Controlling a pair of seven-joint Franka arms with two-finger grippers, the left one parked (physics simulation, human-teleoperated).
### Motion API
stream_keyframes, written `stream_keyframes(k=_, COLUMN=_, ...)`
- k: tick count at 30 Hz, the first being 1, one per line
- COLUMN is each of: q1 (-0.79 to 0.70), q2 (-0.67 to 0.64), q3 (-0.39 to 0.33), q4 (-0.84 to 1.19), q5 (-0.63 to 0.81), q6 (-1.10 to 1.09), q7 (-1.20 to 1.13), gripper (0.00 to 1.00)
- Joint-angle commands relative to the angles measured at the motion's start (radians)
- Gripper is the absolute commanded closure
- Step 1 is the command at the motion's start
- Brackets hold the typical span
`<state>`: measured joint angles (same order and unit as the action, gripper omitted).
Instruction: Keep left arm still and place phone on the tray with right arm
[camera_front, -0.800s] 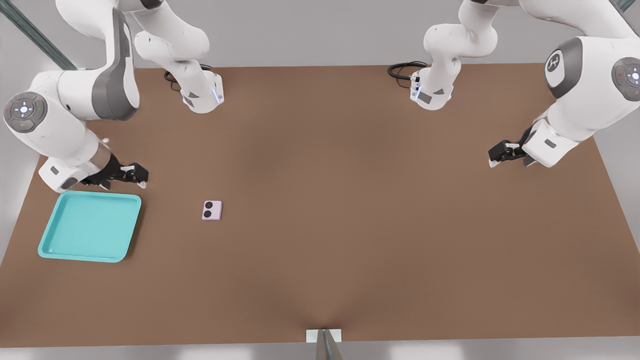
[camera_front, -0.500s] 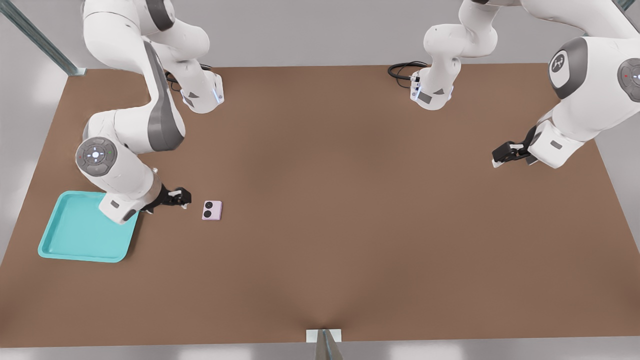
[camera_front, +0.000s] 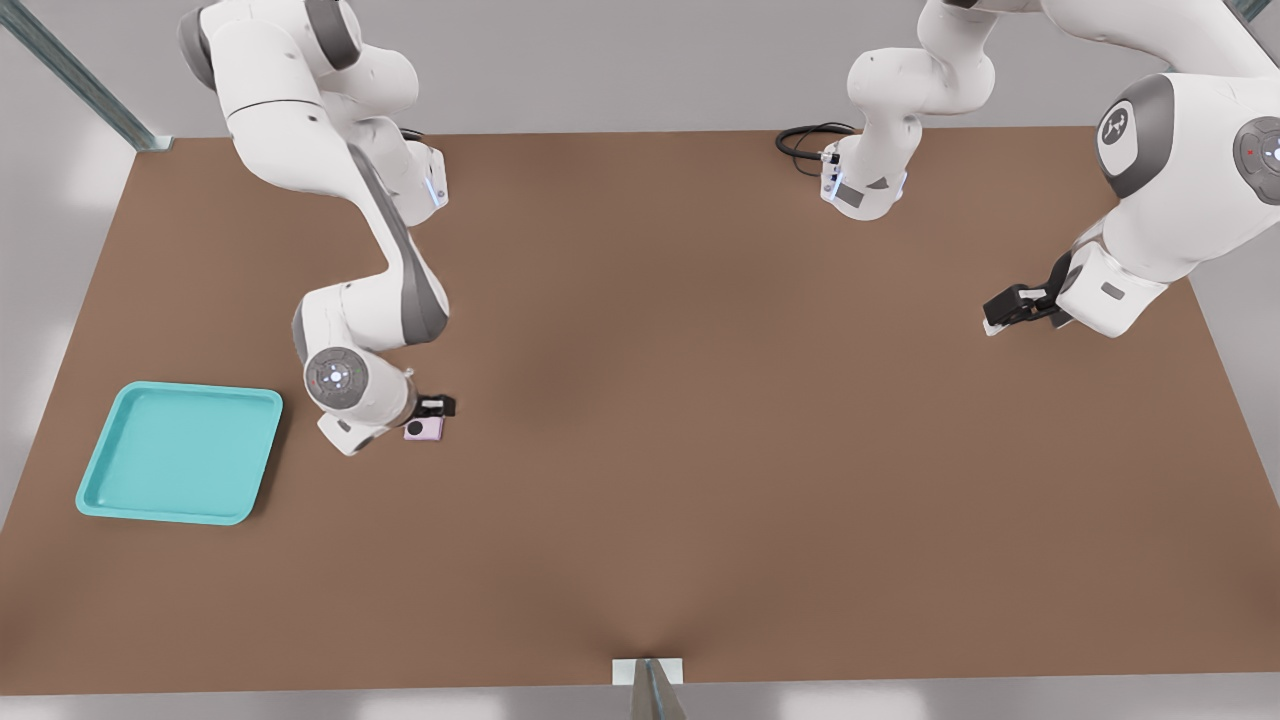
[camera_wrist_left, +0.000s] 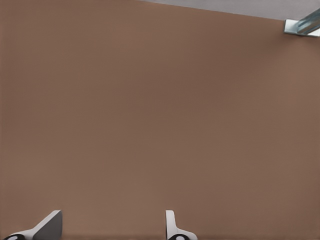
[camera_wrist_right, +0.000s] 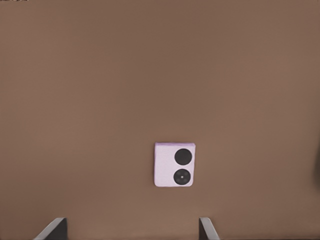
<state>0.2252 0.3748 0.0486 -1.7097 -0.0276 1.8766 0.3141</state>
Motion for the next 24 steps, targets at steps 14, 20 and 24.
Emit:
stream_keyframes(k=14, q1=-0.026, q2=0.012, q3=0.007, q4=-0.165, q5=0.005, q6=0.272, q7=0.223, gripper=0.00)
stream_keyframes(k=20, q1=-0.041, q2=-0.027, q3=0.028, q4=-0.248, q5=0.005, q6=0.414, q7=0.037, gripper=0.00)
stream_keyframes(k=24, q1=-0.043, q2=-0.020, q3=0.030, q4=-0.248, q5=0.006, q6=0.417, q7=-0.162, gripper=0.00)
